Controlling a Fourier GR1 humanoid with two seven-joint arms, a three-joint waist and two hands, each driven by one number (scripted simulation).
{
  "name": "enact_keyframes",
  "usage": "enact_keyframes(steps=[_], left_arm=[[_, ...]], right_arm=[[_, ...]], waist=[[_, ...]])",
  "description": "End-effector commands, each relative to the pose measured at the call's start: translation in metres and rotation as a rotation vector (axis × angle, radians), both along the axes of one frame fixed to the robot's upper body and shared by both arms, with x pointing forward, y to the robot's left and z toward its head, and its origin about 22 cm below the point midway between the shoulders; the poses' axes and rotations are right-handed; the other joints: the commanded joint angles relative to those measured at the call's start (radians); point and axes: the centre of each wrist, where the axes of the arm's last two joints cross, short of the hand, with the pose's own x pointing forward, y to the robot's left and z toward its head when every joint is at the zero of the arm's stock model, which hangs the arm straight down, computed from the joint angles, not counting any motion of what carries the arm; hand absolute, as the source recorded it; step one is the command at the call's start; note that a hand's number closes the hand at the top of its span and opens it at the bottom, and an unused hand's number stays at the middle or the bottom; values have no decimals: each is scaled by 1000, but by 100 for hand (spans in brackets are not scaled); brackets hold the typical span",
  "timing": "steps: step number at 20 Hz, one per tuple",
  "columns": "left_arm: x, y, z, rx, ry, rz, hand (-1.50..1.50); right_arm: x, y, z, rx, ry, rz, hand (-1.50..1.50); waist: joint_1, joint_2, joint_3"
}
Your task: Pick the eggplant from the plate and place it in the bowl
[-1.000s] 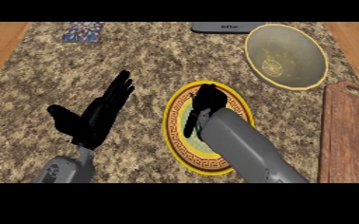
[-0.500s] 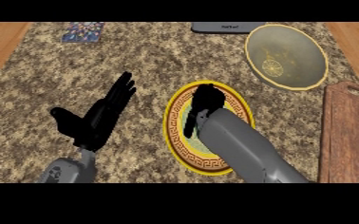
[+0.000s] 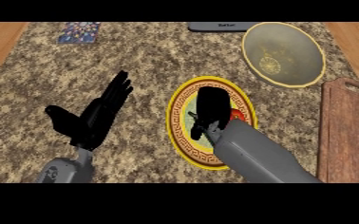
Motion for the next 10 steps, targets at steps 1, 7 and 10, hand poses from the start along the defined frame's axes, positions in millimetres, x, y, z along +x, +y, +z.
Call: enact_keyframes(steps=[1,7,10], left_arm=[[7,-10,-4,12,9,0,0],[-1,3,0,1,4,6,0],[-6,-2,-1,11,8,18,0]], right_arm=[[-29,-13,22,-12,-143,44,150],[-51,-17,102,92,-335,17,150],[-58,-24,147,74,-454,0,150]], waist=[[-16,2,0],[-10,0,0],[-12,-4,0]])
